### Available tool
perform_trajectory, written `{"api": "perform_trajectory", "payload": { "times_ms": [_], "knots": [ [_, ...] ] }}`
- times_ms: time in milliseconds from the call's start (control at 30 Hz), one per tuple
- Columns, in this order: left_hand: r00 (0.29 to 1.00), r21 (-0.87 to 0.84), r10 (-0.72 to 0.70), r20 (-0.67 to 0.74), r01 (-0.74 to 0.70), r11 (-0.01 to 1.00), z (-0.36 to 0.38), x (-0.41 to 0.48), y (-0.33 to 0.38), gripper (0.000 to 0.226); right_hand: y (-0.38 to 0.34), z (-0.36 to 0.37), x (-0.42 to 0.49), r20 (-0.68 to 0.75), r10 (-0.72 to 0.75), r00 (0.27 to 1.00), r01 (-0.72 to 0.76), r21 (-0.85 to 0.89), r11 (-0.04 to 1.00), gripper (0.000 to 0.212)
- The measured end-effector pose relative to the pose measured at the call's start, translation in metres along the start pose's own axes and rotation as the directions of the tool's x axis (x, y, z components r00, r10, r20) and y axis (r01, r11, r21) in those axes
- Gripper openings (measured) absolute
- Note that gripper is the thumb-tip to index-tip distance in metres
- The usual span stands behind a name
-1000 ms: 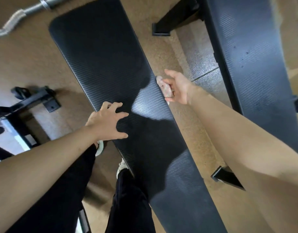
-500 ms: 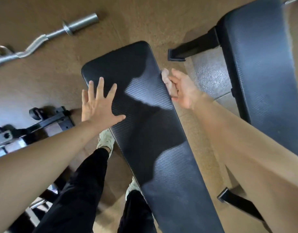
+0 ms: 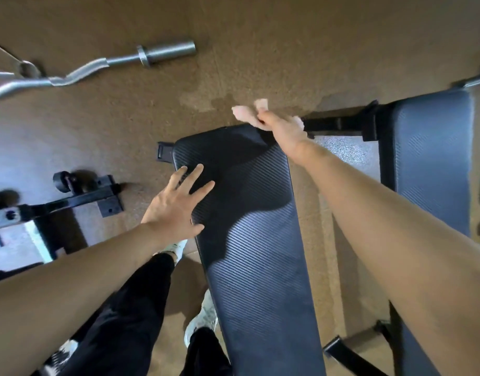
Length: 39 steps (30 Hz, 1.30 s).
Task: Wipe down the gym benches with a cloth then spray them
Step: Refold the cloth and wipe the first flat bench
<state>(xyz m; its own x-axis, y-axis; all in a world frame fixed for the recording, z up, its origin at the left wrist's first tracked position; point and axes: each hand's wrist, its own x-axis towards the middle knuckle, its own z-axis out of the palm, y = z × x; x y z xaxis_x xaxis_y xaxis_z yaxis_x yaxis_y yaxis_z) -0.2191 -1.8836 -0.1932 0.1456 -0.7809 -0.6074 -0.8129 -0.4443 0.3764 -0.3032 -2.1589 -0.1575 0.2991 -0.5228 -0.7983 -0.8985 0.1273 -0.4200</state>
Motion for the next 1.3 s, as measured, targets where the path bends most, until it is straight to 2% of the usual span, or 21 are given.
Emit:
{"api": "perform_trajectory", "payload": {
  "times_ms": [67, 167, 233, 333, 400, 467, 567, 633, 700, 767, 833, 933, 1000, 1100, 1300],
  "knots": [
    [0.999, -0.085, 0.036, -0.028, -0.038, 0.996, -0.003, 0.000, -0.014, 0.089, -0.019, 0.008, -0.008, 0.057, 0.006, 0.998, 0.002, -0.145, 0.989, 0.053],
    [0.981, -0.292, 0.029, -0.193, -0.086, 0.952, -0.013, 0.005, -0.033, 0.066, -0.028, 0.015, -0.012, 0.182, -0.079, 0.980, 0.109, -0.163, 0.981, 0.044],
    [0.944, -0.382, -0.044, -0.327, -0.089, 0.920, -0.024, 0.014, -0.042, 0.050, -0.029, 0.026, -0.012, 0.244, -0.108, 0.964, 0.151, -0.164, 0.975, 0.040],
    [0.905, -0.435, -0.151, -0.397, -0.041, 0.899, -0.046, 0.039, -0.052, 0.041, -0.022, 0.046, -0.009, 0.313, -0.216, 0.925, 0.277, -0.164, 0.947, 0.036],
    [0.900, -0.449, -0.150, -0.409, -0.055, 0.892, -0.058, 0.059, -0.052, 0.041, -0.013, 0.050, -0.003, 0.303, -0.250, 0.919, 0.278, -0.050, 0.959, 0.045],
    [0.905, -0.430, -0.080, -0.418, -0.120, 0.895, -0.067, 0.077, -0.046, 0.042, -0.016, 0.050, -0.011, 0.223, -0.298, 0.928, 0.282, 0.101, 0.954, 0.053],
    [0.938, -0.432, 0.041, -0.344, -0.197, 0.880, -0.072, 0.098, -0.026, 0.044, -0.009, 0.048, -0.008, 0.133, -0.285, 0.949, 0.243, 0.268, 0.932, 0.060],
    [0.959, -0.431, 0.080, -0.272, -0.195, 0.881, -0.071, 0.109, -0.015, 0.048, -0.003, 0.048, -0.009, 0.070, -0.266, 0.961, 0.233, 0.306, 0.923, 0.059],
    [0.977, -0.407, 0.079, -0.200, -0.156, 0.900, -0.070, 0.118, -0.008, 0.048, 0.007, 0.049, -0.010, -0.032, -0.284, 0.958, 0.284, 0.224, 0.932, 0.051],
    [0.987, -0.395, 0.075, -0.144, -0.127, 0.910, -0.072, 0.128, -0.008, 0.041, 0.019, 0.049, -0.015, -0.136, -0.331, 0.934, 0.339, 0.041, 0.940, 0.043],
    [0.991, -0.373, 0.081, -0.108, -0.115, 0.921, -0.076, 0.138, -0.012, 0.039, 0.036, 0.052, -0.018, -0.243, -0.370, 0.897, 0.344, -0.144, 0.928, 0.045],
    [0.992, -0.298, 0.117, -0.054, -0.128, 0.946, -0.089, 0.150, -0.019, 0.036, 0.063, 0.064, -0.024, -0.328, -0.299, 0.896, 0.156, -0.396, 0.905, 0.069],
    [0.993, -0.253, 0.116, -0.027, -0.119, 0.960, -0.096, 0.154, -0.023, 0.031, 0.079, 0.075, -0.030, -0.337, -0.226, 0.914, 0.044, -0.471, 0.881, 0.084],
    [0.998, -0.262, 0.060, 0.017, -0.053, 0.964, -0.102, 0.150, -0.034, 0.025, 0.095, 0.086, -0.032, -0.321, -0.236, 0.917, 0.020, -0.554, 0.833, 0.099],
    [0.991, -0.327, -0.112, 0.068, 0.129, 0.936, -0.100, 0.124, -0.055, 0.023, 0.098, 0.085, -0.027, -0.354, -0.250, 0.901, 0.008, -0.563, 0.826, 0.102]
  ]
}}
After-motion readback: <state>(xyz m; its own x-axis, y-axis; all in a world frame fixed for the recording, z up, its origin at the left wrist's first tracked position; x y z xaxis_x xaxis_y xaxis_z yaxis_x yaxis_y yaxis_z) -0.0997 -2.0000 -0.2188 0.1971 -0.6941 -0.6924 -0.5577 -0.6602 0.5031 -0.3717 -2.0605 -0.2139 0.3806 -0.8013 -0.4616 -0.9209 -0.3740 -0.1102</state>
